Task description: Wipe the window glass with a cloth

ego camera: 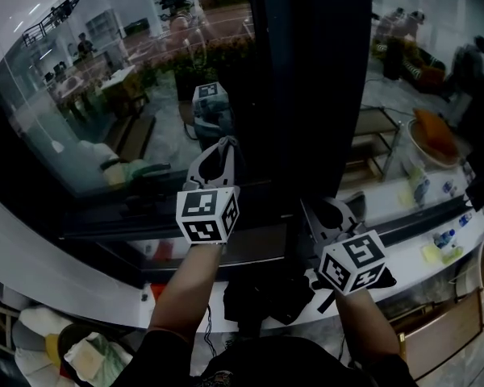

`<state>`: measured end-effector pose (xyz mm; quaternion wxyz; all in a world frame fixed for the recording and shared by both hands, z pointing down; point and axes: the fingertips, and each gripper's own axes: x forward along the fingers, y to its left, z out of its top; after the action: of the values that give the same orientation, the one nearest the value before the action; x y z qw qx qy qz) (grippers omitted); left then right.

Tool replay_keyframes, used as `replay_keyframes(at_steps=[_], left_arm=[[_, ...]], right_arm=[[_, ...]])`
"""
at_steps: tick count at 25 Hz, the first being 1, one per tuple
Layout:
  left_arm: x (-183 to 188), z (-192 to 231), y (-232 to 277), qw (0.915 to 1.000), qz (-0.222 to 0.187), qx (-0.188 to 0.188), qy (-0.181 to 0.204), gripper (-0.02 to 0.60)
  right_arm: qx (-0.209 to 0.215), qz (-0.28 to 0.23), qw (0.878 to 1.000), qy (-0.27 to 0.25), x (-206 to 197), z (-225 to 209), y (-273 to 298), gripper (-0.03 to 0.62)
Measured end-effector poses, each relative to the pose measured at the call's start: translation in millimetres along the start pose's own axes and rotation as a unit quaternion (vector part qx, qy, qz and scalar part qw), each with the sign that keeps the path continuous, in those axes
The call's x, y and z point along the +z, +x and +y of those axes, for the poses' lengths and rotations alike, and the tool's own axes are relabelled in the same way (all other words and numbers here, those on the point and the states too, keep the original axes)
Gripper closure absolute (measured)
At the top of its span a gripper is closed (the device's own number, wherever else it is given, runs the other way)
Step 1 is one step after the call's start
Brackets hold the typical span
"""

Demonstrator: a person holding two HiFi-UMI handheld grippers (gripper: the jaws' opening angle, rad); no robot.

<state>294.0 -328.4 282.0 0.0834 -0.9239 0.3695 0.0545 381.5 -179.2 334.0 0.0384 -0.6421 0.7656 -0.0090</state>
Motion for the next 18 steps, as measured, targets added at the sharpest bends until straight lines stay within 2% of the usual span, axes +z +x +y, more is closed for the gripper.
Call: replay_keyframes(at_steps=[18], left_arm=[[0.6,0.5,1.2,0.9999,0.010,-0.004,-0.004,0.546]], right_arm=[[0.014,-0.001,1.000,0.008,-0.8,4.3,3.5,0.568]])
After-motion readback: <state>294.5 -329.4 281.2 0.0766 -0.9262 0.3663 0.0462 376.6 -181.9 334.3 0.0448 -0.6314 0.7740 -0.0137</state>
